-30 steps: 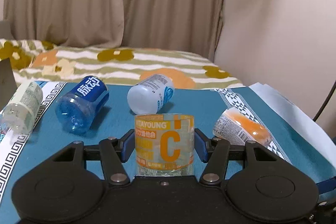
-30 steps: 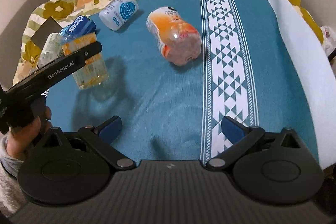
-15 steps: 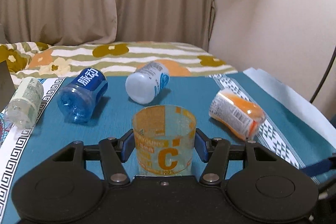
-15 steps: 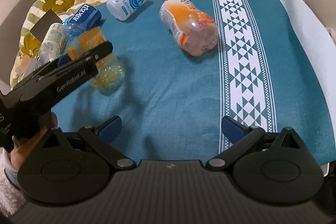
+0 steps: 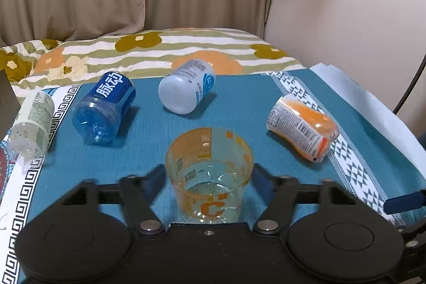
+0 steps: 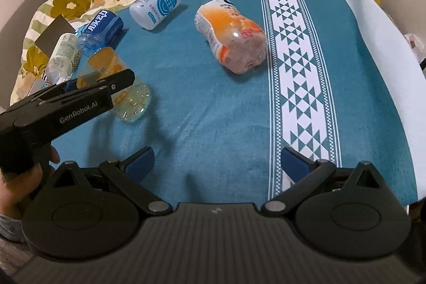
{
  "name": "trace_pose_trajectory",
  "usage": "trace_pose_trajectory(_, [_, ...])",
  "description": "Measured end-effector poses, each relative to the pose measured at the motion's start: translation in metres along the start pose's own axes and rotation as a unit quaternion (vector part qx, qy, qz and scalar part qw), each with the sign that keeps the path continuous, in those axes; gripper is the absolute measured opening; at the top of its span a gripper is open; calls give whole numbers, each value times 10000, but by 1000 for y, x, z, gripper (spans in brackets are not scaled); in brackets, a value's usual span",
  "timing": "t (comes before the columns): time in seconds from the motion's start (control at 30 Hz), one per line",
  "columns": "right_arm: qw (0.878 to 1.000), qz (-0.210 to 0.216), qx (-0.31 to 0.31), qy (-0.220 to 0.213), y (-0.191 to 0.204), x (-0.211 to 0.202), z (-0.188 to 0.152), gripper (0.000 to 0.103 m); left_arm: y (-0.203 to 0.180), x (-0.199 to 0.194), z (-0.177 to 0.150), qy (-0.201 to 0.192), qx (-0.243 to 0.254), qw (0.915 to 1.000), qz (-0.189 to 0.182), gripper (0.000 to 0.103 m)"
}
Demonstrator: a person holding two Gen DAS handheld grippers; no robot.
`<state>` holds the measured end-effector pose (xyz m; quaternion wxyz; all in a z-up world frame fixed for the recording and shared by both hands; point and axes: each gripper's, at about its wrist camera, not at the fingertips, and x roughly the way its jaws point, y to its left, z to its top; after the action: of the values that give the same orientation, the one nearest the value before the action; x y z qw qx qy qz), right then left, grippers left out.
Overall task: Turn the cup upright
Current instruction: 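Open the left tool, release the upright cup and pull back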
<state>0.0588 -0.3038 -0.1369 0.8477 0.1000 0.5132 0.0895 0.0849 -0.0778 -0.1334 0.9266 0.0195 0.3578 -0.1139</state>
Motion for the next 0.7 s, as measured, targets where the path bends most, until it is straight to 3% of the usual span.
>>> trace_pose_trajectory(0.07, [10000,-7,23,-18,-2,-2,-1,103,-1,-2,0,-74,43,9999,86,100])
trace_pose_trajectory(0.33, [9996,-231,-61,-120,1,-21,1,103,2,-28,12,29,109,9999,73,101])
trace_pose_trajectory(0.7, [9954,-594,-370,-660,41,-88,34,103,31,-123,50,114,-248,9993,240,103])
